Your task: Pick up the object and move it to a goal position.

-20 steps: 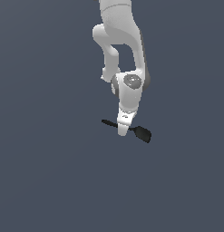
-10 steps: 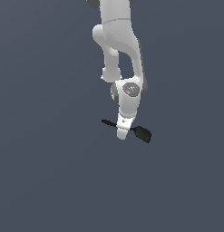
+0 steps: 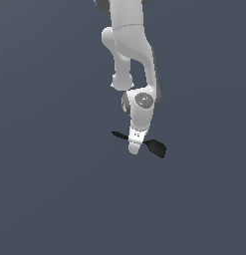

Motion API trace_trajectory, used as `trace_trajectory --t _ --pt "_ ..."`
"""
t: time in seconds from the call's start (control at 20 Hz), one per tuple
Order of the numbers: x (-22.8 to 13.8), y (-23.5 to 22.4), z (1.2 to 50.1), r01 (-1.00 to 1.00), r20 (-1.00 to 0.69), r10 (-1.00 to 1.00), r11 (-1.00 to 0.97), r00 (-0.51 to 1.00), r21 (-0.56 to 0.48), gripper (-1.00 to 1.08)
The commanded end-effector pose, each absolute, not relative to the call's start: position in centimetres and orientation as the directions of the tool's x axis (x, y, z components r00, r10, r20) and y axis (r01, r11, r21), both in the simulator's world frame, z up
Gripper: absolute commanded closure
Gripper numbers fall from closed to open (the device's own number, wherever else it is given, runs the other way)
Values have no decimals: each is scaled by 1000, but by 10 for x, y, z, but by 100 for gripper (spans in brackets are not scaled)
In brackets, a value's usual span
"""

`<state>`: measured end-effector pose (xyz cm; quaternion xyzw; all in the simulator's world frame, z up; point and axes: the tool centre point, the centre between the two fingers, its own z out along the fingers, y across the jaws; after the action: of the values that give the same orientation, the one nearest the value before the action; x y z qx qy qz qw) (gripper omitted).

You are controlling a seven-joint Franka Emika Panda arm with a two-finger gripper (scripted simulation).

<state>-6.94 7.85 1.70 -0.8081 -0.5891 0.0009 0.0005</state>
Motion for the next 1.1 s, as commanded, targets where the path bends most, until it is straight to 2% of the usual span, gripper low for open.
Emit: trace_trajectory --t 0.0,0.55,1.05 --pt "-68 78 17 952 0 952 -307 307 0 108" --pt "-72 84 29 952 -1 952 -306 306 -1 108" --pt "-84 111 88 952 -3 952 -305 305 -1 108"
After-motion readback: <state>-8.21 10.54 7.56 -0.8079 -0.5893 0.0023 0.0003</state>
